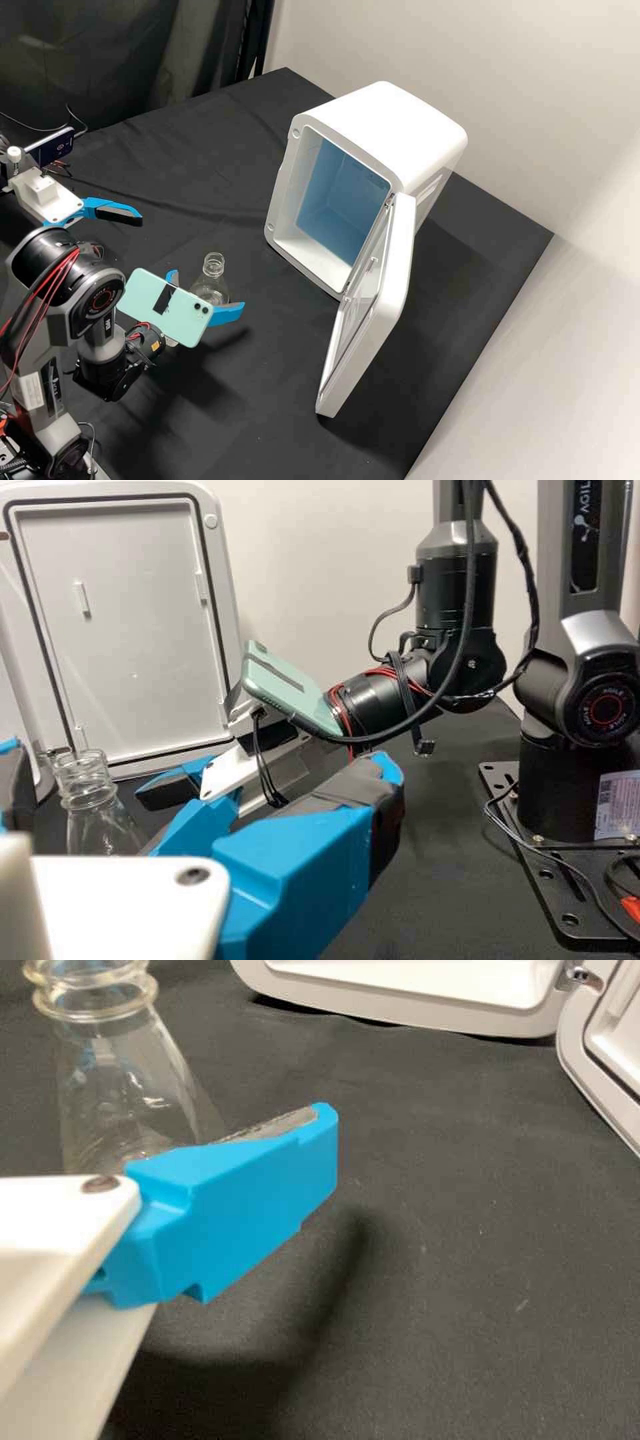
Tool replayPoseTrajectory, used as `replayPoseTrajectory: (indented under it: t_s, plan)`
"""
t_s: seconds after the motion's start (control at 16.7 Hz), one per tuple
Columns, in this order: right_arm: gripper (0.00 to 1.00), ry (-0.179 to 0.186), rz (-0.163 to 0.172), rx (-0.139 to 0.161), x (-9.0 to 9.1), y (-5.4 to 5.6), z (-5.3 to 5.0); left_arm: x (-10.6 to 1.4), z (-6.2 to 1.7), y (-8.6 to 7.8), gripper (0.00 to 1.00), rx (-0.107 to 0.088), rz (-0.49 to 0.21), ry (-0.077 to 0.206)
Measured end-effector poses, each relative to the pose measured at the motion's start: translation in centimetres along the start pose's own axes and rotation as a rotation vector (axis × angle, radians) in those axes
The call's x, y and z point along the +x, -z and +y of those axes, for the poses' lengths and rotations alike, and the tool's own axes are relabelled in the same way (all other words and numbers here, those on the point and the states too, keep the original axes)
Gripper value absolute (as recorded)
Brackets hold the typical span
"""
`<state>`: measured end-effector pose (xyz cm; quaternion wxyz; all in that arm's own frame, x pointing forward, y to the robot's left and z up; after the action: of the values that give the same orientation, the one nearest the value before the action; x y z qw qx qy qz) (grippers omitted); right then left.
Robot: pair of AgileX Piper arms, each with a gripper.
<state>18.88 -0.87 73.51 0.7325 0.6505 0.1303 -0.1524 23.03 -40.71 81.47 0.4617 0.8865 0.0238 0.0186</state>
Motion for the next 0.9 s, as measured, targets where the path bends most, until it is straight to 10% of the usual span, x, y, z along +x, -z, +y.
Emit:
replayPoseTrajectory:
  t_s: [0.84, 0.9]
  plan:
    - [1.0, 0.003, -0.037, 0.0, 0.4, -0.57, -0.12, 0.02, -0.04, -0.26, 1.0, -0.003, -0.004, 0.0]
    - [0.0, -0.001, -0.042, 0.003, 0.38, -0.68, -0.03, 0.02, -0.04, -0.27, 1.0, -0.003, -0.005, 0.0]
